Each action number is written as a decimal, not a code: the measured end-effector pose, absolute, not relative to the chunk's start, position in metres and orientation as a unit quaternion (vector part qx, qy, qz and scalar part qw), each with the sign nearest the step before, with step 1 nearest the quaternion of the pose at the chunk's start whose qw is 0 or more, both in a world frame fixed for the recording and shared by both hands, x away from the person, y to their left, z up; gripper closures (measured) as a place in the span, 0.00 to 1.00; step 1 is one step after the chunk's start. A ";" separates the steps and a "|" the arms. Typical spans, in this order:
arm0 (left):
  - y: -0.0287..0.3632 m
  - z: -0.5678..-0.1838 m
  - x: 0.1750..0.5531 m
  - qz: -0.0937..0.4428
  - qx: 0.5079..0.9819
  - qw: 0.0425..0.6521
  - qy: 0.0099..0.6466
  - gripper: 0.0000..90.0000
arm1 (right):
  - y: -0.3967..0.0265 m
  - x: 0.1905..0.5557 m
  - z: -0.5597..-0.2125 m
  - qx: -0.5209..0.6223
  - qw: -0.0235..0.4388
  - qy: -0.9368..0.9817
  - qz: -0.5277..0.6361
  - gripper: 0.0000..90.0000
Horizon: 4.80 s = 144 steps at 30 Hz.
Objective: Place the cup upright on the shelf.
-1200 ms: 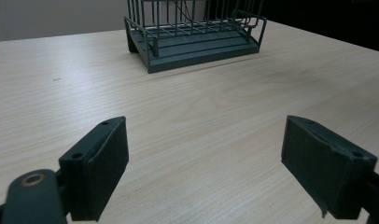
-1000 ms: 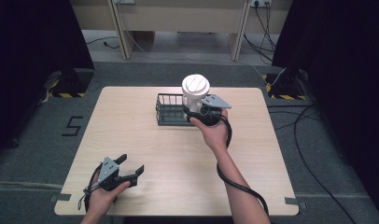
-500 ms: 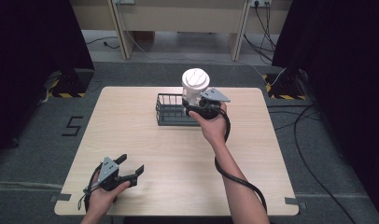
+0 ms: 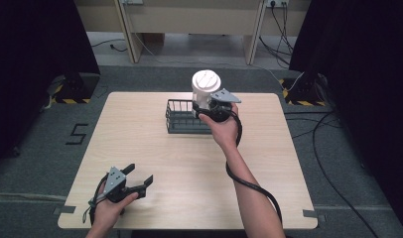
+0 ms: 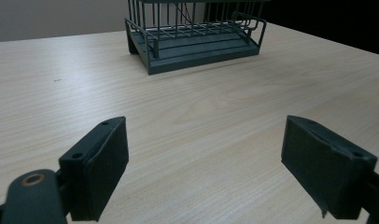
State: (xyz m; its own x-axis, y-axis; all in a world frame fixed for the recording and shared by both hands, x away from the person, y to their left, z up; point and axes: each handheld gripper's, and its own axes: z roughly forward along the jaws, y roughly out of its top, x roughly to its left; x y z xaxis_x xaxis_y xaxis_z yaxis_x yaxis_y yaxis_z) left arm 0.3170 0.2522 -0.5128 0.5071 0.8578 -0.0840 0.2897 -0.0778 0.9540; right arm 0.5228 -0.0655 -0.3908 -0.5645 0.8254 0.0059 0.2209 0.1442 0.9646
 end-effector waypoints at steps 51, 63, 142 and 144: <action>0.252 -0.512 0.317 0.262 0.681 0.539 0.421 0.16 | -0.041 0.574 -0.438 0.425 0.262 0.719 0.484 0.20; 0.252 -0.512 0.317 0.261 0.682 0.539 0.420 0.16 | -0.038 0.575 -0.447 0.427 0.263 0.728 0.467 0.19; 0.249 -0.515 0.317 0.260 0.682 0.536 0.424 0.16 | -0.132 0.446 -0.455 0.411 0.254 0.735 0.476 0.27; 0.249 -0.515 0.317 0.260 0.682 0.536 0.424 0.16 | -0.135 0.442 -0.457 0.412 0.254 0.736 0.474 0.27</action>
